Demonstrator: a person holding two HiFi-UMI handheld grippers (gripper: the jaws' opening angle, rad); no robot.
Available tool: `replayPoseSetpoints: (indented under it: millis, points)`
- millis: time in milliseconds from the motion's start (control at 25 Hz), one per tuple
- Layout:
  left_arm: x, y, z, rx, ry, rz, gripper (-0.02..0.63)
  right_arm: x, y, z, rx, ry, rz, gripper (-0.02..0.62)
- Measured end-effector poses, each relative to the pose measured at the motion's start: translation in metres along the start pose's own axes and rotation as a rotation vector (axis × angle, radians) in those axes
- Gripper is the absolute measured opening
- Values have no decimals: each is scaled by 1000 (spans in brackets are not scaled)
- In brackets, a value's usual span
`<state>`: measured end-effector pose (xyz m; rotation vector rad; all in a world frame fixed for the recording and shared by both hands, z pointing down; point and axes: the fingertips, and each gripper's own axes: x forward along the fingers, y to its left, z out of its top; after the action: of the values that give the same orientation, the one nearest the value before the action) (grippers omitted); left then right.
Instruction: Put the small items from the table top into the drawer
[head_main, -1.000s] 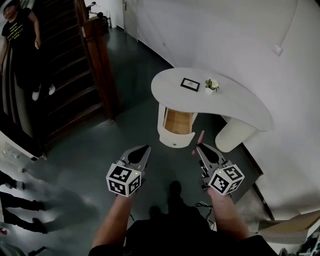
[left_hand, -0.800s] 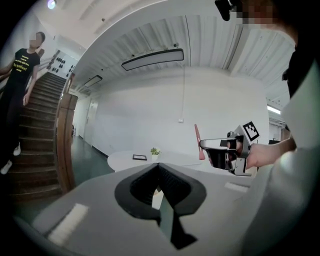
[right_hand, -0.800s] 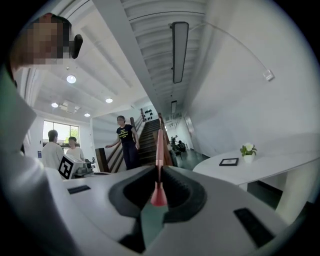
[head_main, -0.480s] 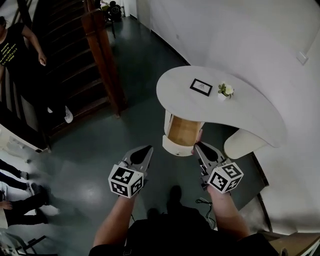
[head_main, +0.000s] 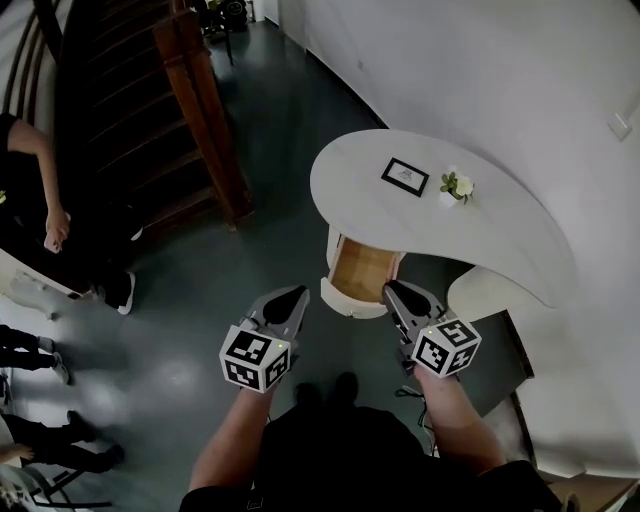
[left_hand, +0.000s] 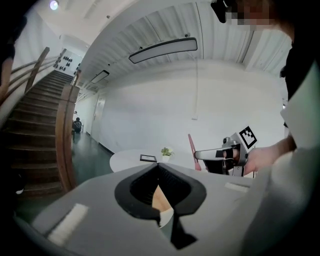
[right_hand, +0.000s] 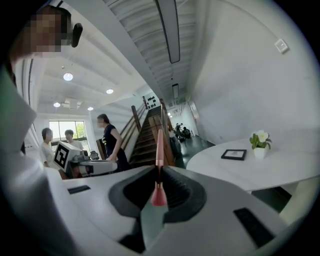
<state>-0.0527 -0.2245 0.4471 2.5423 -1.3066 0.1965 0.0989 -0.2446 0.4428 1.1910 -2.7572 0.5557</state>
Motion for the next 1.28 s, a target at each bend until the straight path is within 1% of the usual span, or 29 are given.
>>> replayPoseSetpoints:
  millis: [240,480,720,1000,1280]
  points:
    - [-6,25,-10,-13,5,-20,11,21,2,-21,-62,94,-41,54]
    - [-4,45,-31,-51,39,-10,11,46,-2,-47,-113,192,-30,54]
    - [29,57,-52,-75,95,4,11,85,-45,-80,-141,295,2,54]
    - [69,72,-79,-102,152,7,11,123,-97,-141,-219,487,41,54]
    - [104,81,-100,-122,198,11,11,151,-131,-199,-314,678,97,54]
